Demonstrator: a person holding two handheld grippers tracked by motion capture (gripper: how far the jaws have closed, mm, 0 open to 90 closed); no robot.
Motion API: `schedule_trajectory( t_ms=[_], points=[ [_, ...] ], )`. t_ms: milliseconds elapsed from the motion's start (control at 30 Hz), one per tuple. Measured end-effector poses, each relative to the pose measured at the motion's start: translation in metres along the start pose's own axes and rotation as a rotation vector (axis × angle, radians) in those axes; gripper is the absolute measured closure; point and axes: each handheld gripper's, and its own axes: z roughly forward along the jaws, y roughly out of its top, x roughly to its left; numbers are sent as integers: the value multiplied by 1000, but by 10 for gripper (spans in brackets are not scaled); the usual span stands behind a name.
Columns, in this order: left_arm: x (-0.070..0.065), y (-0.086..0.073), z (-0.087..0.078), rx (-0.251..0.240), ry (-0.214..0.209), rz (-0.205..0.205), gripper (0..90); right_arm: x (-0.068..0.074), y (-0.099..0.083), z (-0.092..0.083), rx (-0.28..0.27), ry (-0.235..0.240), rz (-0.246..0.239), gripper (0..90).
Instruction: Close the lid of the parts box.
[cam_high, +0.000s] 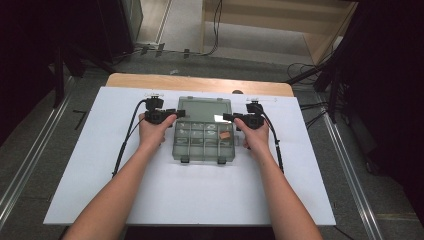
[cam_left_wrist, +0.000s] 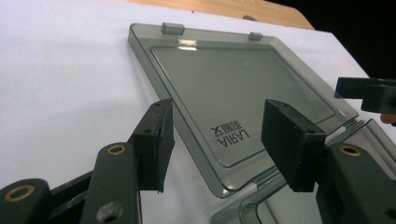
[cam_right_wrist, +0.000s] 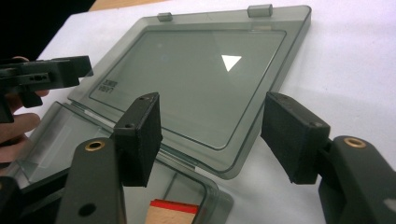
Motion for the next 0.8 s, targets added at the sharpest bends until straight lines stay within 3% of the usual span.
schedule_trajectory(
  t_ms=[100,300,533,633,800],
  points=[
    [-1,-1,3,7,-3,-2,453,0,-1,2,7,-3,3,384],
    [-2,-4,9,22,34,-17,448,-2,-3,9,9,-16,27,384],
    [-2,-4,12,47,33,-30,432,-5,-6,16,32,-17,54,378],
    [-2,-5,13,47,13,-33,428,-6,-7,17,33,7,59,409],
    [-1,-4,12,38,16,-47,468,-6,-8,16,24,-13,52,476]
  ],
)
